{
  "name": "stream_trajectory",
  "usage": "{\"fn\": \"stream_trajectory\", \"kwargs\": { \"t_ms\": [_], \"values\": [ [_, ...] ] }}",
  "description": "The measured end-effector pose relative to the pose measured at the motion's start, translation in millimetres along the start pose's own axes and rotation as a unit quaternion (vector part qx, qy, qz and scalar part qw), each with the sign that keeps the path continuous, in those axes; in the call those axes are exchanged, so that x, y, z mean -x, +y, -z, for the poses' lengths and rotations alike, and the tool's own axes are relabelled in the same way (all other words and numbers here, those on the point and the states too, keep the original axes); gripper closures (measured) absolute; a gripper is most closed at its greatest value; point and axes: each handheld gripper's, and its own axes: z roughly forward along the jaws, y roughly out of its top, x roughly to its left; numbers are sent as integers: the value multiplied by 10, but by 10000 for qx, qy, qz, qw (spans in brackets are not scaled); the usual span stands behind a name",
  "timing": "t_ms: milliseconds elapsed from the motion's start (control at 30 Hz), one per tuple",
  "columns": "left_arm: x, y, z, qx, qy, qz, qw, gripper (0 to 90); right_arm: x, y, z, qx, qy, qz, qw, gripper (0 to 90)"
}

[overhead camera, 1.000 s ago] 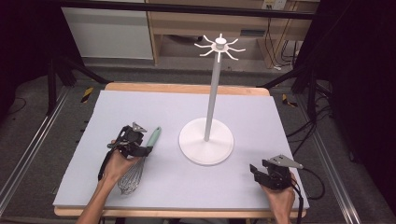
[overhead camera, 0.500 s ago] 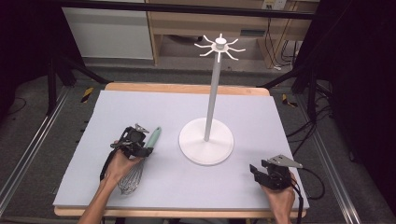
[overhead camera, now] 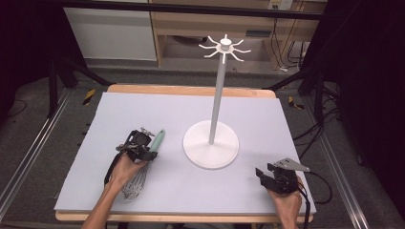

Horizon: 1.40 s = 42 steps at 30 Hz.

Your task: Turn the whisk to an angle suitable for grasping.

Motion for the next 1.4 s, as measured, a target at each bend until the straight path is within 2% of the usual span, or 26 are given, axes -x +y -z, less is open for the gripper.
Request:
{"fn": "stream_trajectory", "kwargs": {
  "t_ms": [167,433,500,567,733,767,833,900,933,1033,1400],
  "values": [
    [3,6,-9,-70,22,13,10000,614,-2,0,-5,-17,-1,7,10000,467],
    [21,28,-5,-157,94,139,9997,632,2,0,0,-5,4,4,10000,471],
    [14,31,-1,-163,25,188,9997,636,1,0,3,-11,14,-13,10000,472],
    [13,30,6,-203,-7,106,9997,641,0,1,6,-22,22,-40,10000,473],
    [18,13,55,-212,-13,50,9998,647,12,-1,10,4,13,-16,10000,475],
    [14,7,81,-199,7,43,9998,648,11,-1,13,1,13,-25,10000,475],
    [-1,-1,124,-143,-88,52,9998,669,11,-1,15,2,11,-33,10000,475],
    [-12,-9,170,-136,-61,49,9999,672,12,-1,14,4,14,-32,10000,476],
    [-24,-13,194,-125,-123,59,9998,679,11,0,14,6,16,-34,10000,476],
    [-41,-34,265,-41,-70,15,10000,685,11,-1,17,15,20,-29,10000,476],
    [-102,-211,420,-85,-154,-145,9997,685,14,-1,20,18,32,-43,10000,478]
  ]
}}
